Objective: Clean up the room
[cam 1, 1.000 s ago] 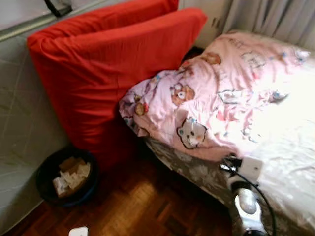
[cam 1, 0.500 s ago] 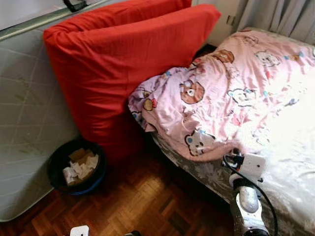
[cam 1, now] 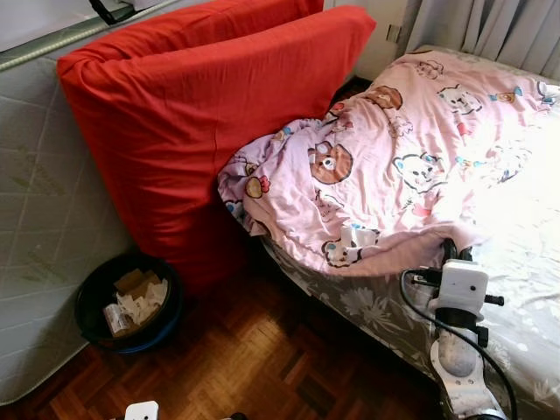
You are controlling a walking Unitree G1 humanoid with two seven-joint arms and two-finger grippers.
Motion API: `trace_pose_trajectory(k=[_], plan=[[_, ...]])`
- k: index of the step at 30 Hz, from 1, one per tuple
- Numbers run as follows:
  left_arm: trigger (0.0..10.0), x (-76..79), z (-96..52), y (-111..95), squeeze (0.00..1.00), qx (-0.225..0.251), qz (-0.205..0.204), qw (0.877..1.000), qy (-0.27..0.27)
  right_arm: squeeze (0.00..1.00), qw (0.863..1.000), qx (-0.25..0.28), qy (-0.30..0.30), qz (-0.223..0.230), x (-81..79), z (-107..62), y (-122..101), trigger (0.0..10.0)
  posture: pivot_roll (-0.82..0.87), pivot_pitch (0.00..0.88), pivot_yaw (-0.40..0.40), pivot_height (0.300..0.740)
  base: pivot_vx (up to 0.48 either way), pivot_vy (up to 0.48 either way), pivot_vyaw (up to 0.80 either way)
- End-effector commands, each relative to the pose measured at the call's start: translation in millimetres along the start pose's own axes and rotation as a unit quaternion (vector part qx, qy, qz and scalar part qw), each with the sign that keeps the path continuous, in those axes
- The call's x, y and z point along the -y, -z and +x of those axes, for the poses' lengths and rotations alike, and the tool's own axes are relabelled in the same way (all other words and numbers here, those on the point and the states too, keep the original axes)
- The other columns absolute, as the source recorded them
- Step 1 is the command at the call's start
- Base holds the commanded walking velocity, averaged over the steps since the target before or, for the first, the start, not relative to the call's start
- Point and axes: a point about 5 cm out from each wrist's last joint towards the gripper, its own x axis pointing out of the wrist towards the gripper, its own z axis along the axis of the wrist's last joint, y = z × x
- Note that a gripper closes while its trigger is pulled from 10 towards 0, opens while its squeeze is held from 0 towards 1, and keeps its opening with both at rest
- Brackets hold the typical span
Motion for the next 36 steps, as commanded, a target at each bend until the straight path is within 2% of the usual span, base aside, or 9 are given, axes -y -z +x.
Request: trace_pose_trajectory(k=[1,6,10,11,16,17,19,27,36], plan=[[10.0,-4.1,-2.9,8.7,0.00,-0.014,0.004,1.000,-0.006,0.00,0.999,0.030,-0.011,-0.017,-0.9,0.9,-9.2,10.0,-0.02,0.155,0.014,0.740,0.000,0.000,0.00],[10.0,-3.8,-2.8,8.5,0.00,-0.014,0.005,1.000,-0.006,0.00,1.000,0.018,-0.010,-0.015,-4.1,-0.6,-8.4,10.0,-0.02,0.155,0.011,0.740,0.000,0.000,0.00],[10.0,-3.2,-2.8,8.6,0.00,-0.014,0.004,1.000,-0.004,0.00,0.994,-0.101,0.014,0.026,-1.3,-11.0,21.2,10.0,-0.02,0.156,0.009,0.740,0.000,0.000,0.00],[10.0,-3.1,-2.8,8.7,0.00,-0.015,0.004,1.000,-0.004,0.00,0.978,-0.203,0.003,0.056,-6.5,-22.0,45.5,10.0,-0.03,0.156,0.009,0.740,0.000,0.000,0.00],[10.0,-3.2,-2.9,9.0,0.00,-0.014,-0.001,1.000,-0.007,0.00,0.934,-0.348,0.019,0.084,-3.8,-55.0,83.3,10.0,-0.02,0.156,0.006,0.740,0.000,0.000,0.00],[10.0,-3.2,-2.9,9.0,0.00,-0.014,-0.001,1.000,-0.007,0.00,0.934,-0.348,0.019,0.084,-3.8,-55.0,83.3,10.0,-0.02,0.156,0.006,0.740,0.000,0.000,0.00],[10.0,-3.4,-2.9,9.1,0.00,-0.015,0.002,1.000,-0.007,0.00,0.905,-0.416,-0.035,0.079,-12.1,-78.5,98.8,10.0,-0.02,0.157,0.007,0.740,0.000,0.000,0.00],[10.0,-3.0,-2.8,8.6,0.00,-0.014,0.007,1.000,-0.004,0.00,0.859,-0.500,-0.088,0.068,-18.1,-119.2,116.9,10.0,-0.02,0.157,0.007,0.740,0.000,0.000,0.00],[10.0,-2.9,-2.8,8.6,0.00,-0.014,0.007,1.000,-0.005,0.00,0.853,-0.512,-0.077,0.070,-10.6,-124.4,121.2,10.0,-0.02,0.159,0.007,0.740,0.000,0.000,0.00]])
